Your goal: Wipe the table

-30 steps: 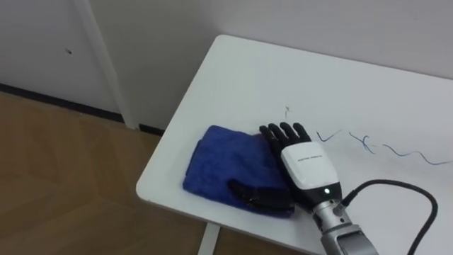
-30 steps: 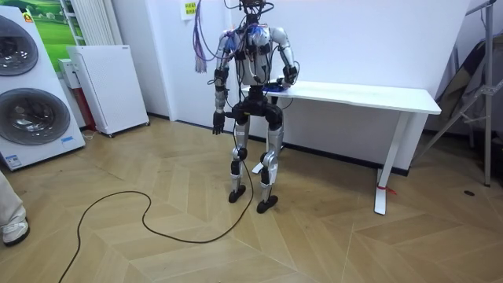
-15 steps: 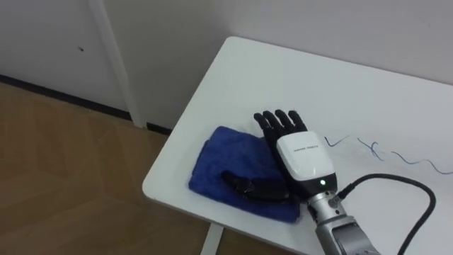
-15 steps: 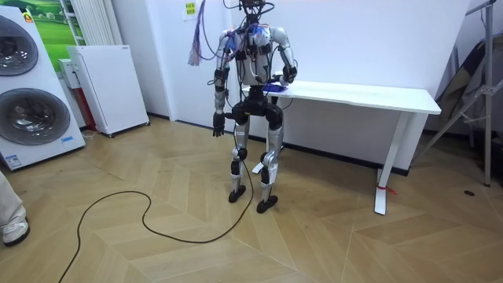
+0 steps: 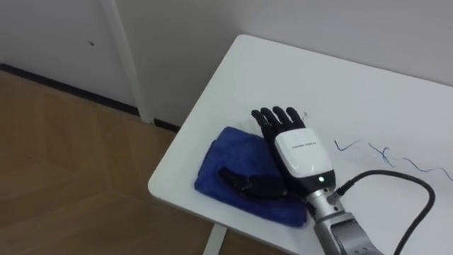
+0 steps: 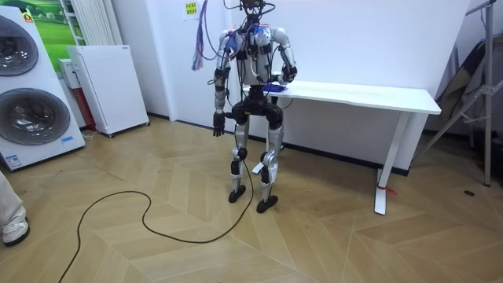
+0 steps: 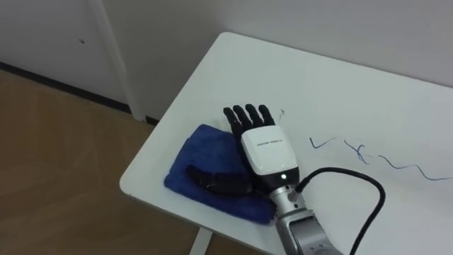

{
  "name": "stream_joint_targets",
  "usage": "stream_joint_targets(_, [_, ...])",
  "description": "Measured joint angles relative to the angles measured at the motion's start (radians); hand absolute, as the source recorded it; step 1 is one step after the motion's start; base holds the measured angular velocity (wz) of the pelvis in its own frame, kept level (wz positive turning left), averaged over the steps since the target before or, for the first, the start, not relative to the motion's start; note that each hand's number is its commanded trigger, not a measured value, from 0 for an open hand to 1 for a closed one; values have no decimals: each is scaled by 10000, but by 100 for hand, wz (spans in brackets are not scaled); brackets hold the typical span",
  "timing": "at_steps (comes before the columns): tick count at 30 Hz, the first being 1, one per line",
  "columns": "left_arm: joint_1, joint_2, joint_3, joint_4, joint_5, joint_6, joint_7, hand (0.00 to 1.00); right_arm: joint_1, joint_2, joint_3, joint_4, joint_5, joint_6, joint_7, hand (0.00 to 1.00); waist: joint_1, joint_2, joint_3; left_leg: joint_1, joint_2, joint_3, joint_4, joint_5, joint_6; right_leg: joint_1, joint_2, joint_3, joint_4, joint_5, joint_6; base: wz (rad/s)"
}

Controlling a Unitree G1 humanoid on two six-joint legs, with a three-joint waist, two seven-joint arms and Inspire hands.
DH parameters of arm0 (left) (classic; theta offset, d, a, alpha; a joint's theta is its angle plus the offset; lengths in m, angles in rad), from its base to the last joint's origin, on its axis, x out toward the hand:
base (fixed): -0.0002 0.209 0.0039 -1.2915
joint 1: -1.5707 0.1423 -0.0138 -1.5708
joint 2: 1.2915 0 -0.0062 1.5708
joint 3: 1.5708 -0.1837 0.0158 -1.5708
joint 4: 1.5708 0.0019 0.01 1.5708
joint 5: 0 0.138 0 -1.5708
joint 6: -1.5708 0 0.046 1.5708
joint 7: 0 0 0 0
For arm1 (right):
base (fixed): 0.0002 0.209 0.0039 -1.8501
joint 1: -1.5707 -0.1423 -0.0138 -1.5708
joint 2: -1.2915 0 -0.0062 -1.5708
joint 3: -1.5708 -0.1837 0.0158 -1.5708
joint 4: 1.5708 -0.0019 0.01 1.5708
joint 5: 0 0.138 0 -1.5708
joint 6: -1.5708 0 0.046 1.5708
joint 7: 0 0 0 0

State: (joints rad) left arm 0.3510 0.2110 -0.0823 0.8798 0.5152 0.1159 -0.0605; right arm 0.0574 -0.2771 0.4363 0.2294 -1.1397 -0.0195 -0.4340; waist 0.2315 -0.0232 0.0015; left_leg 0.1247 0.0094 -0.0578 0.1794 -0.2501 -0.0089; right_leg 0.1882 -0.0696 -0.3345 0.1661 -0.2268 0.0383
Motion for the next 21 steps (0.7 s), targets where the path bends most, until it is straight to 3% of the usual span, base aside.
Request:
stream_joint_targets(6, [131,6,-5,-182,57,141,2,0,11,-14,148,613,53,97,130,0,-22,141,-37,62,-47,-215,-60,15,24,80,-25,-179,34,0,2,9])
stream_joint_targets(12, [149,7,-19,-183,37,253,3,0,23,-41,148,1065,802,108,407,0,-37,145,-43,131,-26,-435,-156,48,47,45,-23,-245,141,-4,5,3])
stream_joint_targets(17, [145,-11,-205,-186,37,264,4,0,162,-21,158,1371,1048,-186,291,0,-48,210,-10,521,150,-1097,-234,76,57,-159,-19,-262,1242,-26,15,-2])
stream_joint_targets(18, [122,48,-205,-199,38,236,37,0,152,72,163,1449,1128,-291,274,0,11,187,-6,591,362,-1852,-231,94,71,-661,149,96,1500,-348,21,-53])
stream_joint_targets(19, [23,120,-138,-190,35,237,111,0,-54,126,358,1454,1134,-349,289,0,164,67,21,507,448,-2173,-167,49,12,-1273,495,681,395,-31,-324,-60])
stream_joint_targets(20, [41,58,-116,-69,29,261,109,0,-123,89,511,1535,1147,-370,243,0,125,177,-21,415,574,-2118,-108,-31,-99,-1291,671,613,282,431,-634,-24])
stream_joint_targets(21, [66,34,-121,-18,26,259,92,0,-74,78,630,1618,1170,-397,78,0,-193,163,-50,306,600,-1446,17,-33,-390,-1023,702,576,162,739,-665,54])
